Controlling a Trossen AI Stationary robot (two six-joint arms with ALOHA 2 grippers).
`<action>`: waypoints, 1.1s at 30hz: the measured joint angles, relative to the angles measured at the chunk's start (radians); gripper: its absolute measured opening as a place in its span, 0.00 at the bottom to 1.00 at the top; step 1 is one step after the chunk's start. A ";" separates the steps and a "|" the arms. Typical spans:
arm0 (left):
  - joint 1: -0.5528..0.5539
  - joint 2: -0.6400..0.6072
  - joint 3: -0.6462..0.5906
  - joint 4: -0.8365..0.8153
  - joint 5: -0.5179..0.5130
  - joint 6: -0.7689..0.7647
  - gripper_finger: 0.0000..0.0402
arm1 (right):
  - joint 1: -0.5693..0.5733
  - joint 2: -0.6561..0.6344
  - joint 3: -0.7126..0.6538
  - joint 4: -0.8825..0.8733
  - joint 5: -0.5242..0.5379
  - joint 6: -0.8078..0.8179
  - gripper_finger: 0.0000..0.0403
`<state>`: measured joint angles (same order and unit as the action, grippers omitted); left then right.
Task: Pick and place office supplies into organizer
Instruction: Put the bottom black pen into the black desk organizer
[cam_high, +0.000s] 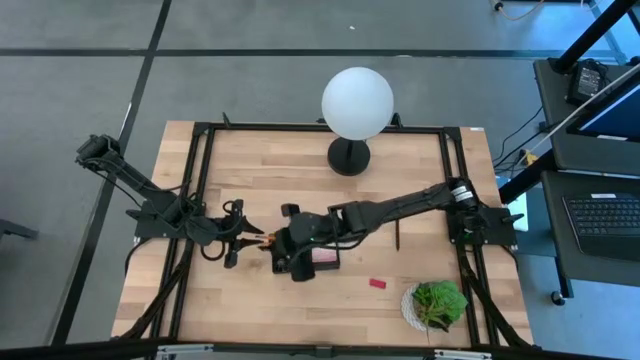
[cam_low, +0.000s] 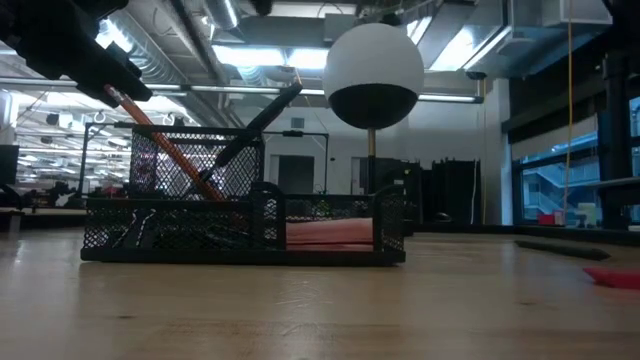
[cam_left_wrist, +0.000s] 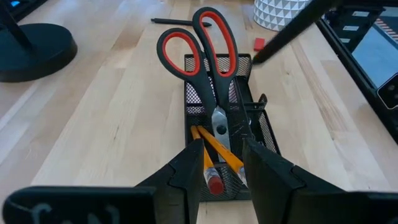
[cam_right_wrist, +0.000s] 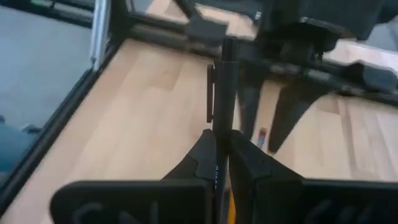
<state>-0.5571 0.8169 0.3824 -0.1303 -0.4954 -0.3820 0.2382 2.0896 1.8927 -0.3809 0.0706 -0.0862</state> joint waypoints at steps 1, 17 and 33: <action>0.000 0.000 0.000 0.000 -0.001 0.000 0.26 | -0.007 0.010 0.000 0.021 -0.001 -0.004 0.05; 0.000 0.000 0.000 -0.001 0.000 0.002 0.26 | -0.055 0.093 -0.001 0.002 -0.023 0.004 0.06; 0.000 0.000 0.000 0.000 0.000 -0.001 0.26 | -0.055 0.125 0.003 -0.011 -0.020 0.086 0.06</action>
<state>-0.5575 0.8173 0.3824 -0.1305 -0.4953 -0.3828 0.1829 2.2147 1.8957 -0.3917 0.0505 0.0001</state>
